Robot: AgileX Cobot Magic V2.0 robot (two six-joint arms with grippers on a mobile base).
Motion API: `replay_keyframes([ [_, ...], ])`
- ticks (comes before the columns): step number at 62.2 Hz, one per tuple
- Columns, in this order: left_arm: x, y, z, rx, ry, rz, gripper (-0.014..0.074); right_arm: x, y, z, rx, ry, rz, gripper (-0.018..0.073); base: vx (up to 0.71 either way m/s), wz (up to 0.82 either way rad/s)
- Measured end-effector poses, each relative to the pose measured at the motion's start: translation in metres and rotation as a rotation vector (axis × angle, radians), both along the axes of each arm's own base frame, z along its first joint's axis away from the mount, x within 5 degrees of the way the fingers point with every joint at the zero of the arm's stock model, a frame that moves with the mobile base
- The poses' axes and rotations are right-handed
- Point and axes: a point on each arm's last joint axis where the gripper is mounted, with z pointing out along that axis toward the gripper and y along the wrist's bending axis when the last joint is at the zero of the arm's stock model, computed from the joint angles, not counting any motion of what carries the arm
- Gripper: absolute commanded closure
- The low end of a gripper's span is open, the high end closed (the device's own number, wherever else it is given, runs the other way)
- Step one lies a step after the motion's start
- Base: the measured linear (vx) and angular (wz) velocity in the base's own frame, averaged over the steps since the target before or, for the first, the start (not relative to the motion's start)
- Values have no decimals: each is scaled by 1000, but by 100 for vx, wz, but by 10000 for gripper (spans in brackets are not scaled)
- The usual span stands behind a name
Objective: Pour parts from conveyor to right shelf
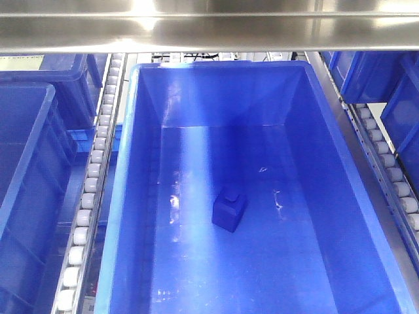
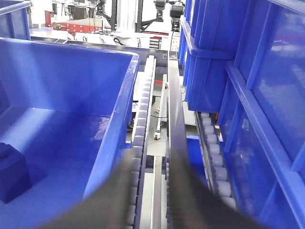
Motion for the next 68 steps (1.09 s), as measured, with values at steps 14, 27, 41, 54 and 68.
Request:
replay_keyframes([
  [14,0,0,0,0,0,0,603,0,2,1,59,-6,19,569,0,0],
  [27,0,0,0,0,0,0,603,0,2,1,64,-6,21,569,0,0],
  [41,0,0,0,0,0,0,603,0,2,1,64,-6,21,569,0,0],
  [54,0,0,0,0,0,0,603,3,-3,-4,-5,-24,-37,569,0,0],
  [68,0,0,0,0,0,0,603,16,-6,-39,31,-80,-71,569,0,0],
])
